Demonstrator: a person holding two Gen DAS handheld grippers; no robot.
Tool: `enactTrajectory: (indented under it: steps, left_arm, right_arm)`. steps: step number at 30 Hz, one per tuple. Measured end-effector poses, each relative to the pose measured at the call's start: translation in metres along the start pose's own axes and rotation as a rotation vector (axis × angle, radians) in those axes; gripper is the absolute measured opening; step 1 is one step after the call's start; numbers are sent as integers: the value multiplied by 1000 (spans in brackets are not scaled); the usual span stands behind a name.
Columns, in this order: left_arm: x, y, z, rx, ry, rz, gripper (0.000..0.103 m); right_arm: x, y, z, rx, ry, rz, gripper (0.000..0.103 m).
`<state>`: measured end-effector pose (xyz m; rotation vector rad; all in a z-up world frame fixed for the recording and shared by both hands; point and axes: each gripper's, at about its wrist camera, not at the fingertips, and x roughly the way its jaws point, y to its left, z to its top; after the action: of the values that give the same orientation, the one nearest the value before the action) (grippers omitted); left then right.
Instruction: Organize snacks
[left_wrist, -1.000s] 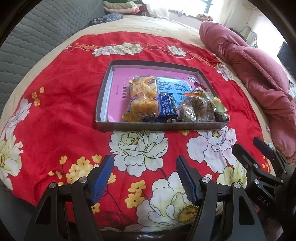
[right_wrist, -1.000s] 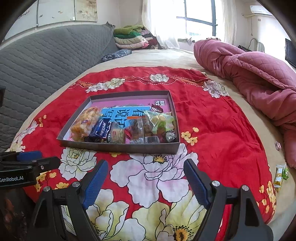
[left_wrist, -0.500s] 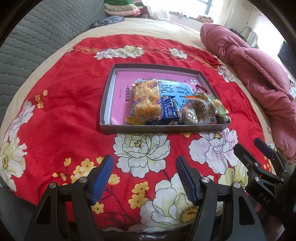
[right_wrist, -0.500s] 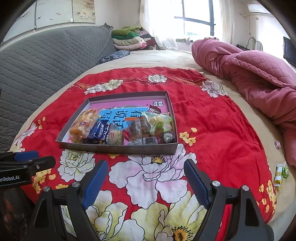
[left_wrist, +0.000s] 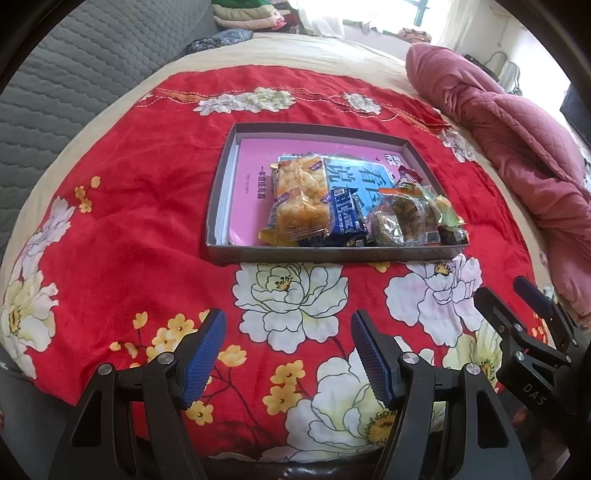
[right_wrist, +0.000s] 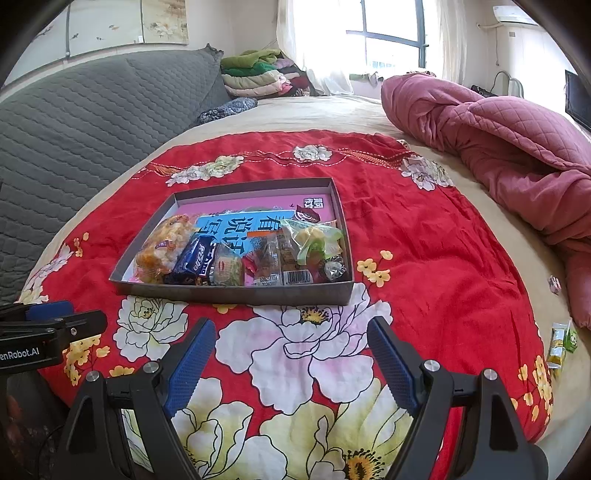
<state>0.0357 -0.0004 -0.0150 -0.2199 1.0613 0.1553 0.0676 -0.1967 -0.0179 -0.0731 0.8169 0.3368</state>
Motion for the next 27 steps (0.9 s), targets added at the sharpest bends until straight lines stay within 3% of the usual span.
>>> enactTrajectory:
  steps: [18,23,27]
  left_arm:
    - [6,-1,0,1,14,12,71]
    - [3,3,4,-10,-22,25,72]
    - [7,2,7,18,-35,95,72]
  right_arm:
    - [-1,3,0,-11,-3,9,83]
    - [0,2,0,-7,-11,16,84]
    - [2,1,1,-3,-16,16,84]
